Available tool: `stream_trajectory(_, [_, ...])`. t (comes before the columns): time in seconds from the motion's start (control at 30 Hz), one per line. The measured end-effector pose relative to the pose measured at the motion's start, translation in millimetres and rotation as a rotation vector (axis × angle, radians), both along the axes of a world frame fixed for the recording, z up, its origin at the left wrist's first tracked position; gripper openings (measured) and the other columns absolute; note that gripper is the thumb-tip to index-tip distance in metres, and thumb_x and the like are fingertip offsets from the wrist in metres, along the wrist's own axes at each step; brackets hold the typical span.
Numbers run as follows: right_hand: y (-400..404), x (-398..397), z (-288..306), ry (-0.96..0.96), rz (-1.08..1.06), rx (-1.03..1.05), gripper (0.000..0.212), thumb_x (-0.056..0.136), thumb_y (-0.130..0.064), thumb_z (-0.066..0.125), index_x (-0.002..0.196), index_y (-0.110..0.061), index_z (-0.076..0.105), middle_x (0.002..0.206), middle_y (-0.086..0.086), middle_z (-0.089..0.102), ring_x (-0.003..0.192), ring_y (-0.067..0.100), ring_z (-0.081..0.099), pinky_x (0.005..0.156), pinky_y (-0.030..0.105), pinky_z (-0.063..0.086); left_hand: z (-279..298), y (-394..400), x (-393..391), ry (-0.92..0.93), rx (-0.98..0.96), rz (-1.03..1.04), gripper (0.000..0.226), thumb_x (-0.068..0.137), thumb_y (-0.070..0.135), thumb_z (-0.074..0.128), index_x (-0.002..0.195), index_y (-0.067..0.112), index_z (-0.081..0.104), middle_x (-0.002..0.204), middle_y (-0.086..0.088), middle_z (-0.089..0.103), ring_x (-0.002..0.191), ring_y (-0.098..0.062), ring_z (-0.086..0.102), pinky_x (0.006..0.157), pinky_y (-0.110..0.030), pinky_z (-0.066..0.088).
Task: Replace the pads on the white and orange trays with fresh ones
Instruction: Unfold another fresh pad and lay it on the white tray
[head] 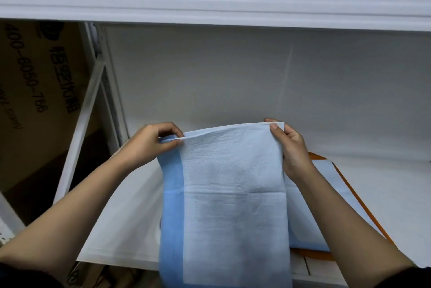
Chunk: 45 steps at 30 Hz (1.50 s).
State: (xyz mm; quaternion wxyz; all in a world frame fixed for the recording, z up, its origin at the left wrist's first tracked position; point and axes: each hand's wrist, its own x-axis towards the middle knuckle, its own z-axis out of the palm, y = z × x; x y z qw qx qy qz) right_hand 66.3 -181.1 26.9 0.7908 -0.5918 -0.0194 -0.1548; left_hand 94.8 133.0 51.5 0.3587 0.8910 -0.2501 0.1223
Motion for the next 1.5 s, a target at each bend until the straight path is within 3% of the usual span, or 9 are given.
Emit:
stream_trajectory(0.23, [-1,-1,0,0.006,0.014,0.003,0.018,0.093,-0.020,0.058,0.107,-0.014,0.068,0.097,0.000,0.072,0.085,0.012,0.068,0.069,0.024,0.056,-1,-3,4,-0.005,-0.035,0.128,0.012,0.085,0.026,0.068,0.074,0.025,0.068,0.083,0.023,0.066,0.079,0.000,0.060,0.071,-0.025,0.047])
stream_trajectory(0.43, [-17,4,6,-0.118,-0.116,-0.786,0.025,0.086,-0.015,0.068,0.106,-0.028,0.063,0.104,-0.018,0.064,0.091,-0.001,0.058,0.081,0.016,0.046,6,-12,3,0.060,-0.162,0.163,0.009,0.081,0.018,0.073,0.074,0.017,0.067,0.077,0.025,0.067,0.070,0.012,0.058,0.066,-0.015,0.045])
stream_trajectory(0.57, [-18,5,7,-0.020,-0.043,-0.820,0.013,0.084,-0.014,0.071,0.090,-0.025,0.068,0.092,-0.015,0.068,0.081,-0.002,0.061,0.072,0.020,0.047,6,-14,3,0.063,-0.201,0.207,0.011,0.078,0.014,0.075,0.076,0.013,0.065,0.079,0.006,0.070,0.074,-0.004,0.061,0.069,-0.022,0.044])
stream_trajectory(0.8, [-16,3,3,0.119,0.038,-0.139,0.006,0.088,-0.012,0.065,0.086,-0.013,0.059,0.084,0.002,0.070,0.076,0.017,0.066,0.065,0.025,0.054,3,-6,-3,0.216,-0.457,0.160,0.012,0.083,0.011,0.071,0.088,0.022,0.069,0.081,0.008,0.071,0.071,-0.001,0.063,0.067,-0.014,0.048])
stream_trajectory(0.97, [-15,-2,6,0.088,0.410,0.156,0.020,0.081,-0.026,0.064,0.089,-0.014,0.051,0.121,0.008,0.066,0.112,0.019,0.063,0.086,0.030,0.055,7,-13,-13,0.338,-0.745,0.116,0.010,0.085,0.006,0.066,0.086,0.015,0.068,0.070,0.012,0.071,0.062,0.001,0.064,0.059,-0.010,0.051])
stream_trajectory(1.07, [-27,-4,31,0.088,0.486,-0.293,0.053,0.078,-0.031,0.068,0.126,-0.019,0.049,0.126,0.001,0.064,0.113,0.014,0.062,0.089,0.023,0.052,14,-15,-15,0.285,-0.629,0.134,0.008,0.083,0.010,0.069,0.083,0.019,0.070,0.074,0.013,0.071,0.064,0.002,0.064,0.060,-0.009,0.050])
stream_trajectory(1.27, [43,18,69,0.044,0.506,-1.255,0.041,0.078,-0.030,0.076,0.116,-0.024,0.062,0.110,-0.008,0.068,0.096,0.002,0.065,0.088,0.017,0.048,24,-37,-18,0.218,-0.525,0.060,0.009,0.083,0.007,0.069,0.082,0.016,0.070,0.070,0.012,0.072,0.063,0.002,0.063,0.060,-0.007,0.048])
stream_trajectory(1.37, [52,20,58,0.021,0.514,-1.389,0.011,0.086,-0.029,0.067,0.092,-0.019,0.069,0.086,-0.008,0.068,0.072,0.003,0.060,0.065,0.016,0.045,26,-40,-19,0.204,-0.502,0.042,0.010,0.084,0.006,0.069,0.082,0.015,0.070,0.074,0.010,0.073,0.066,-0.001,0.065,0.064,-0.009,0.050])
stream_trajectory(1.5, [12,14,45,0.064,0.465,-1.329,0.033,0.086,-0.030,0.067,0.075,0.000,0.059,0.065,0.002,0.047,0.060,0.010,0.042,0.056,0.027,0.034,26,-15,-14,0.214,-0.531,0.092,0.010,0.082,0.008,0.070,0.081,0.018,0.071,0.072,0.012,0.072,0.065,0.002,0.064,0.062,-0.008,0.049])
